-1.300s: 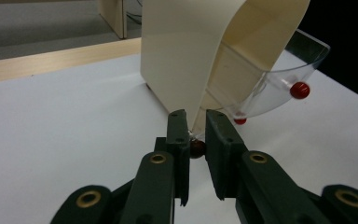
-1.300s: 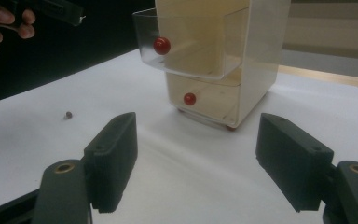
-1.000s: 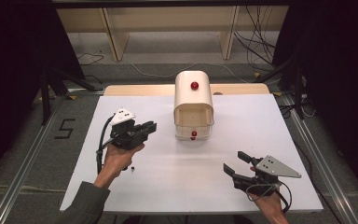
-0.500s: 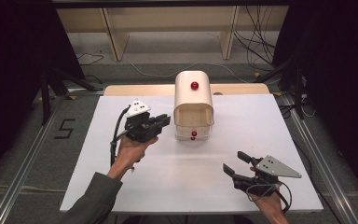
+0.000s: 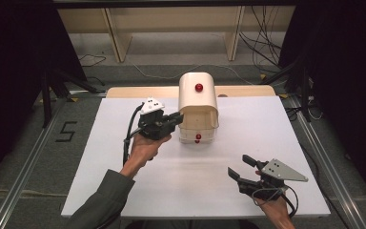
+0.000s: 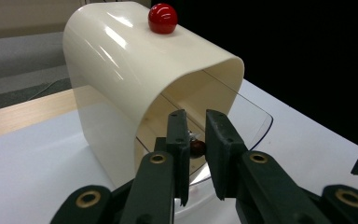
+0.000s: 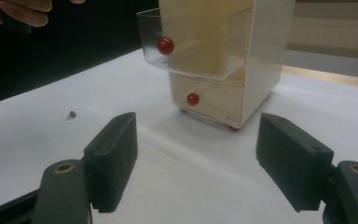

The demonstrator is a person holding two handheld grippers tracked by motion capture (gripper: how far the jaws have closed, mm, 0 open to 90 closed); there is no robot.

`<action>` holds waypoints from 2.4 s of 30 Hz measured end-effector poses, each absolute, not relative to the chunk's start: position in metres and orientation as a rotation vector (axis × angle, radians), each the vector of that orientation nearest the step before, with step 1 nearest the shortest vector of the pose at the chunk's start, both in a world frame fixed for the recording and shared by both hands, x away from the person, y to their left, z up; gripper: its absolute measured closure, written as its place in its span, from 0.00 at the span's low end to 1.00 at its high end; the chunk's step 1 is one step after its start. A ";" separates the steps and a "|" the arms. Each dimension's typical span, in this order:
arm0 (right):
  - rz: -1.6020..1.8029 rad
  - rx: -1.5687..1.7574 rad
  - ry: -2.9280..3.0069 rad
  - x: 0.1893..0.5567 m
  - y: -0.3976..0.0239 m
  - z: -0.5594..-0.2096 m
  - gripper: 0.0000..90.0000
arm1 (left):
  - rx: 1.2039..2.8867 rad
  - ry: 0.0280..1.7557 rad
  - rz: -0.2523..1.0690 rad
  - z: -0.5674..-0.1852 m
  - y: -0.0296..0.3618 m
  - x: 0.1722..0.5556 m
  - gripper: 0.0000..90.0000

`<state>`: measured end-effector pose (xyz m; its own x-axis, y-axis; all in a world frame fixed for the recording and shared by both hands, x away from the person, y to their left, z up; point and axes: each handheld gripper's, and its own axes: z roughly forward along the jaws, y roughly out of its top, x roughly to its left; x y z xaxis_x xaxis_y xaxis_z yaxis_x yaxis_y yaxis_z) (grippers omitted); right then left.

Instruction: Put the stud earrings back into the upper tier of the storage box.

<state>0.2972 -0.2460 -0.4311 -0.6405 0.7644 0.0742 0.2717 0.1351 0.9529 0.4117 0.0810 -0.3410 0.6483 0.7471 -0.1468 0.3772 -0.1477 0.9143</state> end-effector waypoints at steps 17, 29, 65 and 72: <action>1.525 0.994 1.989 0.298 -0.246 -0.432 0.33 | 1.762 0.908 0.405 -0.352 0.065 0.422 0.88; 1.525 0.992 1.990 0.298 -0.246 -0.432 0.33 | 1.757 0.931 0.374 -0.349 0.069 0.420 0.65; 1.511 0.983 2.000 0.297 -0.243 -0.432 0.33 | 1.833 1.144 0.422 -0.390 0.164 0.385 0.19; 1.515 0.984 1.999 0.297 -0.244 -0.432 0.33 | 1.886 1.183 0.422 -0.400 0.170 0.383 0.19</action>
